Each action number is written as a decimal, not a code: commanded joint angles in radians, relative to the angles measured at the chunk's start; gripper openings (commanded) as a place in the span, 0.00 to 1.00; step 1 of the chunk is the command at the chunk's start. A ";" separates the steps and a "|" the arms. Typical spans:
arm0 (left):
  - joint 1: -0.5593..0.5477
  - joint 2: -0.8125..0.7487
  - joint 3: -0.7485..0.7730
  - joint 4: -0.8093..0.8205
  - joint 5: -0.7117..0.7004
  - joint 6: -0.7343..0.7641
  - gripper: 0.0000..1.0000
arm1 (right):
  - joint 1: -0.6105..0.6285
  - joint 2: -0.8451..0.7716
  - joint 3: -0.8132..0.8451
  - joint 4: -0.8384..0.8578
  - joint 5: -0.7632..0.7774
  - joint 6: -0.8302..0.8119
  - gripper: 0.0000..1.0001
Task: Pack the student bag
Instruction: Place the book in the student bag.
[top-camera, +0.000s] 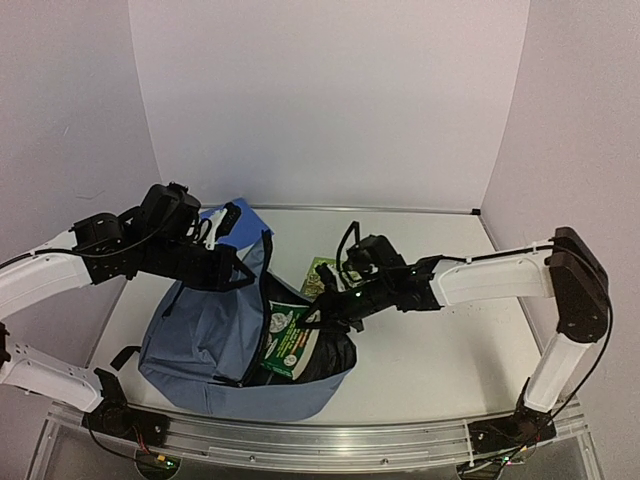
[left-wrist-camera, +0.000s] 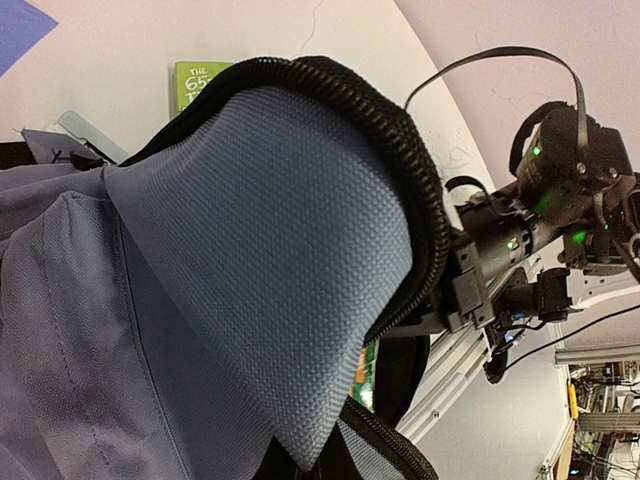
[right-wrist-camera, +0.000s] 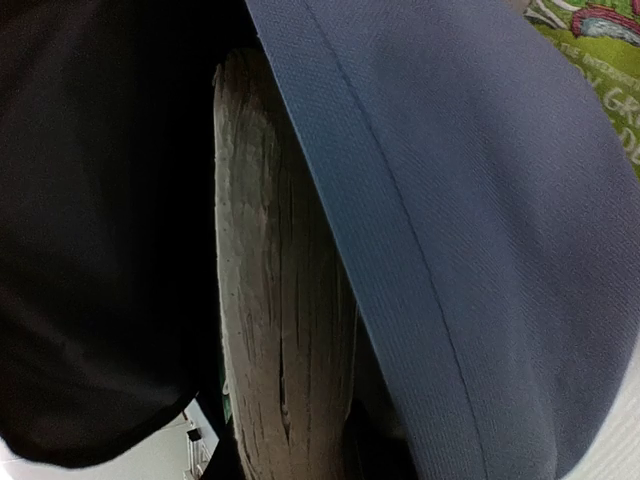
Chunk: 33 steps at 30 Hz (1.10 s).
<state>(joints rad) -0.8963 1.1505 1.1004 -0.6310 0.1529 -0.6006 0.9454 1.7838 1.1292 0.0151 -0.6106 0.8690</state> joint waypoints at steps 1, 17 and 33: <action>0.003 0.004 0.070 0.110 0.041 0.011 0.00 | 0.049 0.102 0.149 0.134 0.146 0.031 0.00; 0.015 0.016 0.026 0.177 0.078 -0.031 0.00 | 0.134 0.337 0.404 0.146 0.375 -0.047 0.27; 0.182 -0.052 -0.116 0.205 0.100 -0.091 0.00 | 0.126 -0.148 0.104 -0.140 0.579 -0.186 0.97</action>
<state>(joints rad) -0.7612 1.1296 1.0096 -0.5012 0.2415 -0.6721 1.0825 1.7812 1.2710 0.0083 -0.1551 0.7587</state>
